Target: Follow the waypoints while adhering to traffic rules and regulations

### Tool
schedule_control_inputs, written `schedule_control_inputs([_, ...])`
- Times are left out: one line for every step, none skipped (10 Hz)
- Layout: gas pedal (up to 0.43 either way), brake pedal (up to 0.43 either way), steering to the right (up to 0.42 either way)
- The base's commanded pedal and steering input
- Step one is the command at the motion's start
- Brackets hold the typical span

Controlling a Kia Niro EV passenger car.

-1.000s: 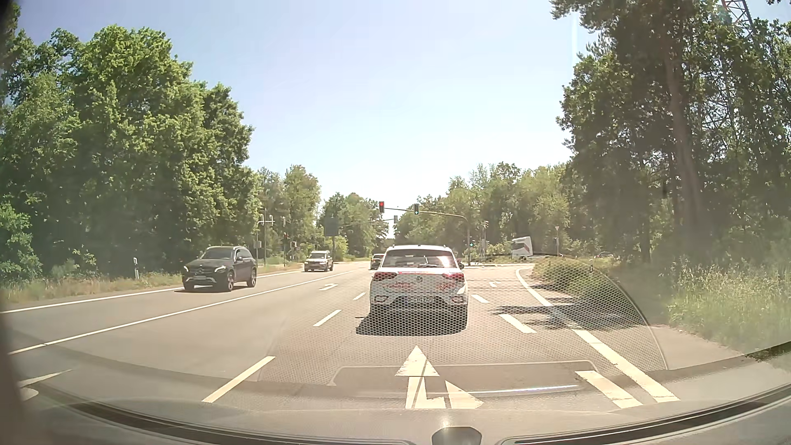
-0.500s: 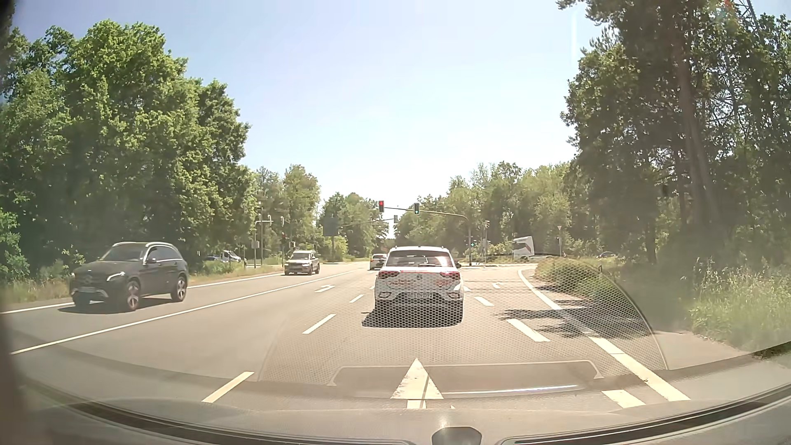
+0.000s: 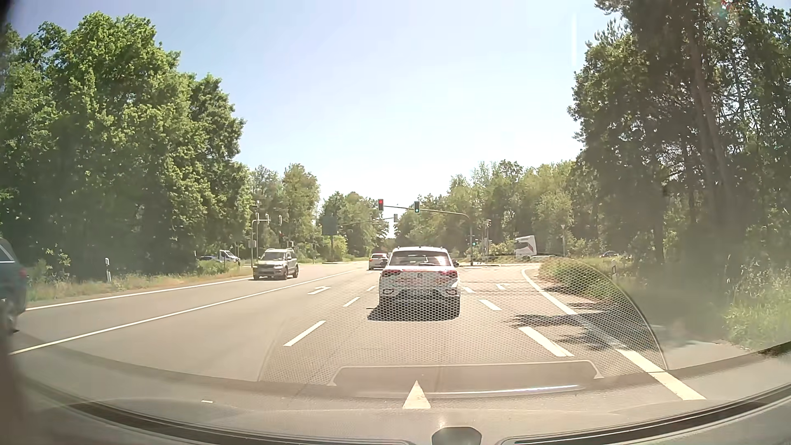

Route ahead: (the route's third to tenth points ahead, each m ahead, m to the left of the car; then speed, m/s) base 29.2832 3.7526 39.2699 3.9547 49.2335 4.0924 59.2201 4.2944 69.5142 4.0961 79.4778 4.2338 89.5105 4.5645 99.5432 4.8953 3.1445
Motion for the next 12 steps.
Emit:
schedule_control_inputs([0.331, 0.03, -0.004])
schedule_control_inputs([0.339, 0.03, -0.005])
schedule_control_inputs([0.339, 0.03, -0.009])
schedule_control_inputs([0.339, 0.03, -0.015])
schedule_control_inputs([0.339, 0.03, -0.02])
schedule_control_inputs([0.339, 0.03, -0.02])
schedule_control_inputs([0.339, 0.03, -0.017])
schedule_control_inputs([0.339, 0.03, -0.008])
schedule_control_inputs([0.339, 0.03, 0.0])
schedule_control_inputs([0.339, 0.03, 0.0])
schedule_control_inputs([0.339, 0.03, 0.0])
schedule_control_inputs([0.339, 0.03, 0.0])
